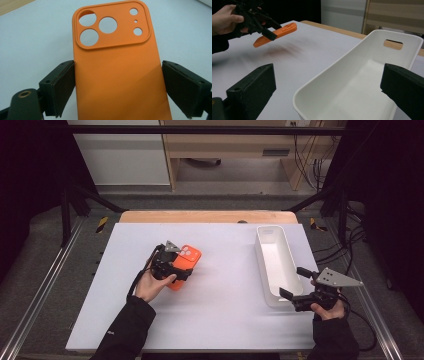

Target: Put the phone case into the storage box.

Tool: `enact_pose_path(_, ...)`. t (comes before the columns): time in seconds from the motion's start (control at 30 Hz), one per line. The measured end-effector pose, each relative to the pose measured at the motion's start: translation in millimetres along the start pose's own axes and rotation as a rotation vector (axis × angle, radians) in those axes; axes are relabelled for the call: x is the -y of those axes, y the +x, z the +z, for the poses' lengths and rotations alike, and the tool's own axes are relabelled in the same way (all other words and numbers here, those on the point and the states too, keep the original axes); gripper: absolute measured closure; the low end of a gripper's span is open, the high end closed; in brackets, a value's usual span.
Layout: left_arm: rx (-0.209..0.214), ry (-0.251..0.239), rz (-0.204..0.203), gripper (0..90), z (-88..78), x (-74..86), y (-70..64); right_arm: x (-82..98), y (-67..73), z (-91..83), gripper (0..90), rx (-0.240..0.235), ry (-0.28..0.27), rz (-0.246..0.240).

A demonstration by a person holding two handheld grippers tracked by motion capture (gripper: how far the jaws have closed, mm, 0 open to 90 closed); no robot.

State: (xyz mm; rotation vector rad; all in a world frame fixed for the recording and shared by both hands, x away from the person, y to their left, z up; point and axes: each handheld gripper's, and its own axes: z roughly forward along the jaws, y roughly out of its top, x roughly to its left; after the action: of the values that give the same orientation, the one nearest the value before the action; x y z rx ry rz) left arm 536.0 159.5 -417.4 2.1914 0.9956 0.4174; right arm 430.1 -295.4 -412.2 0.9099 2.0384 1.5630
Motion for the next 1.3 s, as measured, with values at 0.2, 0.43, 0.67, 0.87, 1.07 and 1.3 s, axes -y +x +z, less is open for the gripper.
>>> enact_pose_path(0.2,0.007,-0.02,0.004,13.1,-12.0,6.7,2.3,-0.1,0.7,0.6,0.4,-0.002,0.004,-0.003)
enact_pose_path(0.43,0.008,-0.042,0.009,13.1,-27.7,14.4,4.3,-2.2,2.9,1.2,0.4,-0.008,0.003,-0.01)
enact_pose_path(0.67,0.031,-0.059,0.03,13.2,-40.8,21.5,1.6,-3.3,5.0,3.0,0.4,-0.012,0.008,-0.023)
enact_pose_path(0.87,0.045,-0.068,0.051,13.2,-45.5,22.5,-4.9,-6.6,9.7,4.9,0.4,-0.017,0.008,-0.031)
enact_pose_path(1.07,0.076,-0.08,0.09,13.2,-49.8,20.9,-18.9,-10.5,15.5,7.8,0.4,-0.017,0.019,-0.051)
enact_pose_path(1.3,0.099,-0.073,0.122,13.2,-47.9,21.6,-31.8,-13.8,22.3,11.6,0.4,-0.028,0.03,-0.072)
